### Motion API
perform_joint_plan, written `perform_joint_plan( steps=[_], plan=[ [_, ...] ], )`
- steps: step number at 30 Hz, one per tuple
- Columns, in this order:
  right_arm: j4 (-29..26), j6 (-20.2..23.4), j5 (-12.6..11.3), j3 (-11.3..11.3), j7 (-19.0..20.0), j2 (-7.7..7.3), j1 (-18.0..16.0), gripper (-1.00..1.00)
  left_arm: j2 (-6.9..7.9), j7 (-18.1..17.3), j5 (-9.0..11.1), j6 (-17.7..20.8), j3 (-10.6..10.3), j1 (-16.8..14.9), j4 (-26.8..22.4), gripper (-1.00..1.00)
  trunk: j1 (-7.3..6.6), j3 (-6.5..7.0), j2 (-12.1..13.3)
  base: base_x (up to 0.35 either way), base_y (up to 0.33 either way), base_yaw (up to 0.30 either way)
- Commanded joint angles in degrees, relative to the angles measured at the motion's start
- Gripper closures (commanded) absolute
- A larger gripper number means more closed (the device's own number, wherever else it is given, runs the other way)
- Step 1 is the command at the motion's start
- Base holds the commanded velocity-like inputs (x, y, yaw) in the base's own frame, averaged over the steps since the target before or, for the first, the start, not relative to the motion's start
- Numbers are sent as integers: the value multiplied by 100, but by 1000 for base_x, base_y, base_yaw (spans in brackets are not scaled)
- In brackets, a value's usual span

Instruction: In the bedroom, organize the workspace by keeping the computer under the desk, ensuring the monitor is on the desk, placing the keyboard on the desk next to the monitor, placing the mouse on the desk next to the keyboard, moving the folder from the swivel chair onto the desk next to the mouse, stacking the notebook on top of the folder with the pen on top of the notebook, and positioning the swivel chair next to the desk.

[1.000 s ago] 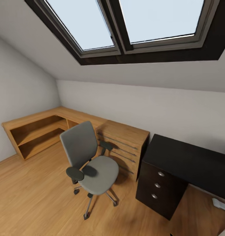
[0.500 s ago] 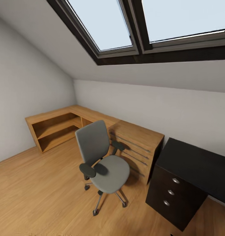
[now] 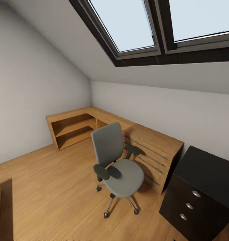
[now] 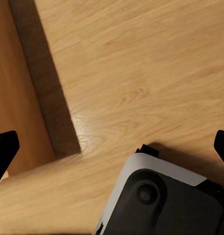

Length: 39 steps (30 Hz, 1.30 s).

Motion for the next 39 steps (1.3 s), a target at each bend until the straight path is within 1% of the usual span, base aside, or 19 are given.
perform_joint_plan(
  steps=[1, 7, 19, 22, 23, 26, 29, 33, 39],
  plan=[
    [-1, 18, 4, 49, -50, 0, -3, -100, 4, 30, 47, -14, -36, 1, -10, -100, 4, -12, -12, 0, 0, 279],
    [-1, 125, 9, 49, -50, 1, -3, -100, -2, 30, 35, -14, -36, 1, -8, -100, 4, -12, -12, 0, 0, 279],
    [-1, 156, 10, 49, -50, -2, -3, -100, 1, 30, 31, -39, -36, 1, -7, -100, 4, -12, -12, 0, 0, 279],
    [-4, 157, 10, 49, -50, -2, -3, -100, 6, 30, 34, -199, -36, 1, -7, -100, 4, -12, -12, 0, 0, 279],
    [-5, 158, 10, 49, -50, -2, -3, -100, 8, 30, 38, -337, -36, 1, -7, -100, 4, -12, -12, 0, 0, 279],
    [-6, 158, 10, 49, -50, -1, -3, -100, 10, 34, 44, -573, -31, 1, -2, -100, 4, -12, -12, 0, 0, 279],
    [-4, 158, 10, 49, -50, -3, -3, -100, 6, 37, 47, -684, -29, 1, 0, -100, 4, -12, -12, 7, 0, 279],
    [-5, 158, 10, 46, -50, -1, -3, -100, 0, 38, 48, -742, -28, 1, 1, -100, 4, -12, -12, 129, 0, 279],
    [-7, 158, 9, 42, -50, 1, -3, -100, -3, 39, 49, -762, -28, 1, 2, -100, 4, -12, -12, 269, 0, 279]
  ],
)
